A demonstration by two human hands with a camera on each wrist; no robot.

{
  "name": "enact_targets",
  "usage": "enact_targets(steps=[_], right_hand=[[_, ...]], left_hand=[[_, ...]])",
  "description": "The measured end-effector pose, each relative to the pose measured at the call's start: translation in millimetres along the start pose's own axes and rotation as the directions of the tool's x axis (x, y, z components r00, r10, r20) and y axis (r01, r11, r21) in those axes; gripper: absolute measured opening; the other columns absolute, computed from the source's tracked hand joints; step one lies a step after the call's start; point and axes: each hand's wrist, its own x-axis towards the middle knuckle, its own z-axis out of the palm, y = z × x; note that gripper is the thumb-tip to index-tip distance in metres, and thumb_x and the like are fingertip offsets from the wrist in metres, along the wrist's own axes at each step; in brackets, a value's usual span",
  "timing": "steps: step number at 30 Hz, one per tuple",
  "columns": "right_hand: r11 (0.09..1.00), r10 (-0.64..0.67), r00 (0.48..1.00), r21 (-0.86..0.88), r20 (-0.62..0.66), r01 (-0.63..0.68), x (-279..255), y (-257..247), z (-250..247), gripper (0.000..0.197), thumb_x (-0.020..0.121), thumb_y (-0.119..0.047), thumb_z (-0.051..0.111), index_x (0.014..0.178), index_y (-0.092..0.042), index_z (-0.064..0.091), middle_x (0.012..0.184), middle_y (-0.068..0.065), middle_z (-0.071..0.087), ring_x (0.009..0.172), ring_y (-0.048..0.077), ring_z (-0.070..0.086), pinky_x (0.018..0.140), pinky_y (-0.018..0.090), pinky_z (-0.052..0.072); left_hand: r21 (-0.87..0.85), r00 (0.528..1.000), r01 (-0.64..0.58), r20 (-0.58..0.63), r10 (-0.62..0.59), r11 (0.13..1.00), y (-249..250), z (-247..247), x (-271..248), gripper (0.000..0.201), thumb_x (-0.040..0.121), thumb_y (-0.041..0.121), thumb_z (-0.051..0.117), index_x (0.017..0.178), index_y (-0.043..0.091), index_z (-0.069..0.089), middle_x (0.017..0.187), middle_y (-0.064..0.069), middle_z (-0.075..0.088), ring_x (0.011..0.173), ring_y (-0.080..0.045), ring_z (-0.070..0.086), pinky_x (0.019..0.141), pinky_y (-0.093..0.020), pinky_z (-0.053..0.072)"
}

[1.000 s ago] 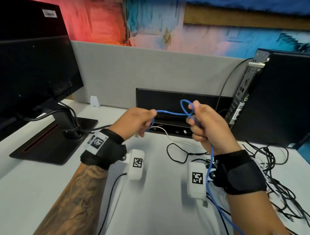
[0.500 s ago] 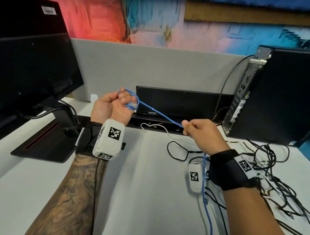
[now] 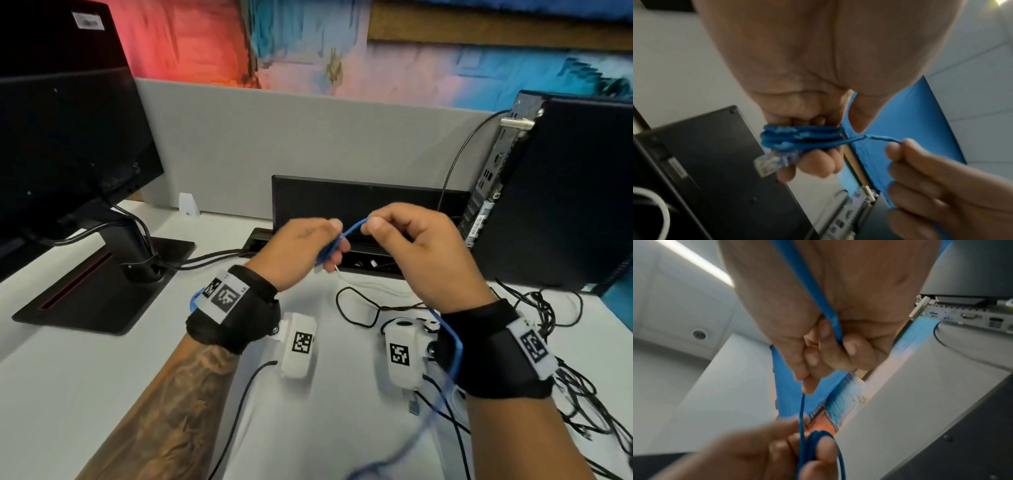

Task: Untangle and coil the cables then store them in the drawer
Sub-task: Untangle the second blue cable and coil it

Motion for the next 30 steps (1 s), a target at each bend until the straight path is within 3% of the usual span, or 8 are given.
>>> enact_targets(steps=[4, 7, 12, 14, 18, 22, 26, 30], right_hand=[[0.999, 0.030, 0.996, -0.042, -0.089, -0.034, 2.2, 18.4, 4.5, 0.017, 0.103, -0.020, 0.058, 0.097, -0.018, 0.074, 0.088, -0.003, 0.070, 0.083, 0.010, 0.062, 0.074, 0.019, 0.048], [0.999, 0.042, 0.999, -0.004, -0.034, -0.042, 1.7, 24.2, 14.6, 0.018, 0.103, -0.019, 0.057, 0.102, -0.019, 0.075, 0.086, -0.011, 0.070, 0.081, 0.001, 0.063, 0.070, 0.009, 0.044], [0.997, 0.050, 0.986, -0.065, 0.161, -0.040, -1.8, 22.1, 44.7, 0.021, 0.105, -0.019, 0.053, 0.099, -0.017, 0.073, 0.066, -0.008, 0.058, 0.058, 0.002, 0.051, 0.062, 0.022, 0.041], [0.993, 0.079, 0.967, -0.101, 0.243, -0.056, -3.8, 17.1, 52.8, 0.024, 0.105, -0.022, 0.051, 0.097, -0.014, 0.071, 0.063, -0.005, 0.057, 0.055, 0.002, 0.050, 0.058, 0.023, 0.043], [0.988, 0.154, 0.929, -0.064, 0.337, -0.141, -5.3, 0.9, 51.5, 0.032, 0.105, -0.029, 0.053, 0.084, -0.008, 0.066, 0.061, -0.001, 0.054, 0.052, 0.005, 0.049, 0.056, 0.034, 0.061], [0.978, 0.171, 0.906, 0.046, 0.388, -0.205, -10.9, -17.2, 35.8, 0.023, 0.102, -0.027, 0.059, 0.091, -0.011, 0.072, 0.056, -0.005, 0.052, 0.049, 0.008, 0.050, 0.049, 0.027, 0.055], [0.996, 0.084, 0.957, 0.013, 0.276, -0.091, -7.2, -26.4, 23.2, 0.020, 0.100, -0.025, 0.062, 0.088, -0.014, 0.072, 0.057, -0.009, 0.050, 0.053, 0.009, 0.047, 0.052, 0.042, 0.057], [0.998, 0.042, 0.999, 0.035, -0.005, -0.042, -1.2, -11.6, 15.0, 0.019, 0.099, -0.019, 0.061, 0.083, -0.021, 0.071, 0.068, -0.016, 0.062, 0.065, 0.002, 0.054, 0.064, 0.019, 0.043]], left_hand=[[-0.299, 0.952, 0.150, 0.301, -0.056, 0.942, 8.4, 7.4, -2.9, 0.038, 0.102, 0.026, 0.036, 0.081, 0.006, 0.061, 0.065, -0.005, 0.050, 0.056, -0.017, 0.045, 0.074, -0.038, 0.051], [-0.633, 0.929, 0.225, 0.368, 0.032, 0.740, 12.0, -4.1, -5.2, 0.026, 0.094, 0.020, 0.037, 0.080, 0.007, 0.055, 0.066, -0.003, 0.041, 0.057, -0.016, 0.037, 0.074, -0.034, 0.051], [-0.954, 0.992, 0.107, 0.119, 0.028, 0.281, 10.7, -21.4, 3.8, 0.022, 0.096, 0.016, 0.036, 0.089, 0.008, 0.055, 0.071, 0.001, 0.044, 0.062, -0.011, 0.045, 0.082, -0.034, 0.055], [-0.970, 0.999, -0.012, -0.019, -0.025, 0.244, 6.5, -30.3, 7.0, 0.021, 0.098, 0.013, 0.036, 0.094, 0.006, 0.056, 0.073, 0.000, 0.052, 0.064, -0.010, 0.053, 0.087, -0.034, 0.057], [-0.903, 0.973, -0.147, -0.206, -0.107, 0.403, 0.7, -26.6, 11.2, 0.026, 0.106, 0.014, 0.034, 0.102, 0.004, 0.058, 0.079, -0.001, 0.063, 0.072, -0.011, 0.063, 0.091, -0.035, 0.052], [-0.471, 0.855, -0.265, -0.519, -0.021, 0.841, -7.0, -29.2, 14.2, 0.021, 0.104, 0.010, 0.045, 0.101, 0.004, 0.065, 0.081, -0.003, 0.067, 0.072, -0.015, 0.065, 0.080, -0.030, 0.054], [0.009, 0.921, -0.153, -0.361, 0.146, 0.988, -9.2, -19.9, 5.6, 0.020, 0.103, 0.013, 0.050, 0.100, 0.010, 0.069, 0.084, -0.003, 0.069, 0.074, -0.010, 0.066, 0.077, -0.023, 0.054], [0.082, 0.983, -0.147, -0.096, 0.154, 0.986, 6.3, 0.6, -1.8, 0.036, 0.106, 0.022, 0.041, 0.083, 0.008, 0.065, 0.072, -0.005, 0.062, 0.064, -0.009, 0.057, 0.066, -0.016, 0.046]])
